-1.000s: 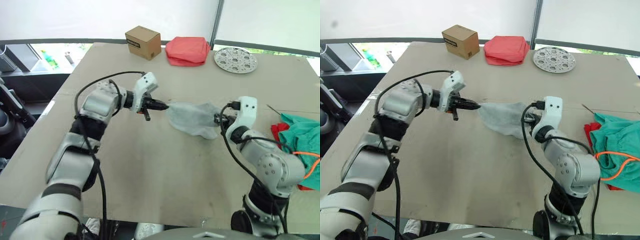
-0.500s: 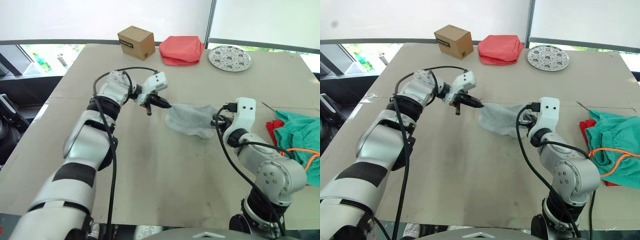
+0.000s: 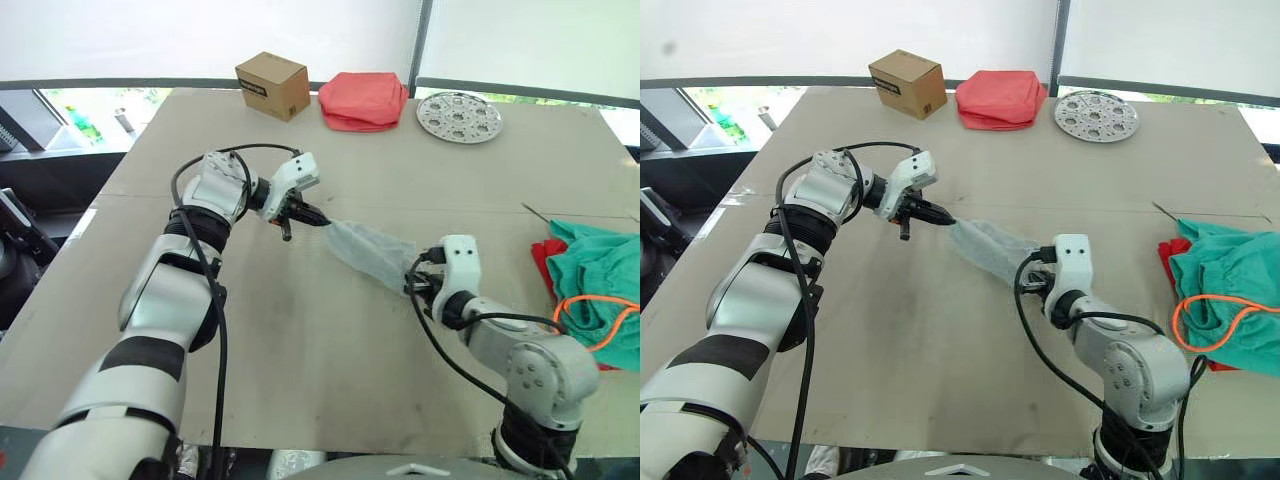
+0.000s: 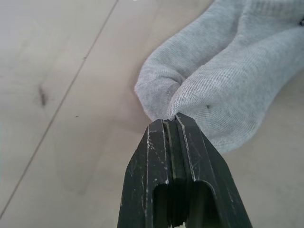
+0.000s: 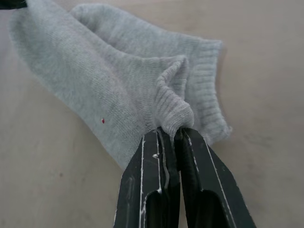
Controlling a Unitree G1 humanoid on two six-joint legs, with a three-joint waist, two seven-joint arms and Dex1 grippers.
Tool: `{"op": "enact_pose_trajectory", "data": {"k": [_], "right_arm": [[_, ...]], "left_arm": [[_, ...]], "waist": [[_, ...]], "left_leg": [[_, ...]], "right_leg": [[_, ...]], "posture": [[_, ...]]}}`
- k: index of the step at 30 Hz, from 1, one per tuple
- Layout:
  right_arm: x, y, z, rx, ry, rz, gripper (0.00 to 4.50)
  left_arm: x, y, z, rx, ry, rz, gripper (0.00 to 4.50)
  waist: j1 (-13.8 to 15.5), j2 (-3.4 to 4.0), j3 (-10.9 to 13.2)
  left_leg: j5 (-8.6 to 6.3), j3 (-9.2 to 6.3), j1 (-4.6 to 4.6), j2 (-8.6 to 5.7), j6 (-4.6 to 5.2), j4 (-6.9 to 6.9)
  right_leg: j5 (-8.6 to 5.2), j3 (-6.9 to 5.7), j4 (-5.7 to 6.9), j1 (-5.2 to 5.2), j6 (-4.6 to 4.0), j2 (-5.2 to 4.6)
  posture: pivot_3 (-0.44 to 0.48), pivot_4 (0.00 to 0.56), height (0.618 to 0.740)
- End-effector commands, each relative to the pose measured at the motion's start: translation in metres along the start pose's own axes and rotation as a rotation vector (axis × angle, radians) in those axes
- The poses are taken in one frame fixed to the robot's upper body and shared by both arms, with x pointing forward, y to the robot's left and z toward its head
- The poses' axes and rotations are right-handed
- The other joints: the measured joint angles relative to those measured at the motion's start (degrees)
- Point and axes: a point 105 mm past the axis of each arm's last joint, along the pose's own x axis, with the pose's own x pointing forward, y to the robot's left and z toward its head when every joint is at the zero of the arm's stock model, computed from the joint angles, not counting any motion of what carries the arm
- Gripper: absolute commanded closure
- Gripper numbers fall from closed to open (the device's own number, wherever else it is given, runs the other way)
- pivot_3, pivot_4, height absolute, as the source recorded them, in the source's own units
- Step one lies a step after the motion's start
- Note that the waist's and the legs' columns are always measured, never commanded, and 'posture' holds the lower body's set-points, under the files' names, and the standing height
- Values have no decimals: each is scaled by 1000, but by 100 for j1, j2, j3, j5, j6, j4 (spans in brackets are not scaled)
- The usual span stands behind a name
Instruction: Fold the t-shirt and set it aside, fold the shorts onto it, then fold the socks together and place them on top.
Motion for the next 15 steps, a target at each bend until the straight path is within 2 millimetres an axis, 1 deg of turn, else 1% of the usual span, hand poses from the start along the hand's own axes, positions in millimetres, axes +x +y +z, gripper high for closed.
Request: {"op": "enact_pose_trajectory", "data": {"k": [1,4,7,10,12,15], "right_arm": [[4,-7,9,-6,-71,-43,4459],[4,-7,12,-4,-100,-45,4459],[-5,3,20,-6,-144,8,4459],[-12,10,27,10,-194,36,4459],[-12,8,29,13,-212,24,4459],[0,2,28,12,-207,-12,4459]], "left_arm": [[-7,7,17,57,-48,60,4500],[-8,8,21,55,-70,63,4500],[-16,11,27,38,-102,76,4500],[-22,14,29,26,-125,89,4500],[-21,15,27,26,-119,101,4500],[-10,14,20,8,-104,102,4500]], "waist": [[9,-1,0],[24,-5,1],[14,-8,3],[14,-8,3],[13,-11,1],[13,-12,1]], "left_leg": [[0,0,0,-1,0,1],[0,-1,-1,-3,0,2],[0,0,-2,-3,0,2],[0,-2,-2,-1,0,2],[0,-2,-1,-1,0,2],[0,0,0,-2,0,6]], "right_leg": [[0,0,0,1,0,-1],[1,-1,0,2,0,-2],[1,0,0,2,-1,-1],[1,-1,2,1,-2,1],[1,-1,2,2,-1,2],[1,1,2,3,0,1]], "posture": [[0,150,740],[0,150,740],[0,150,740],[0,150,740],[0,150,740],[0,150,740]]}}
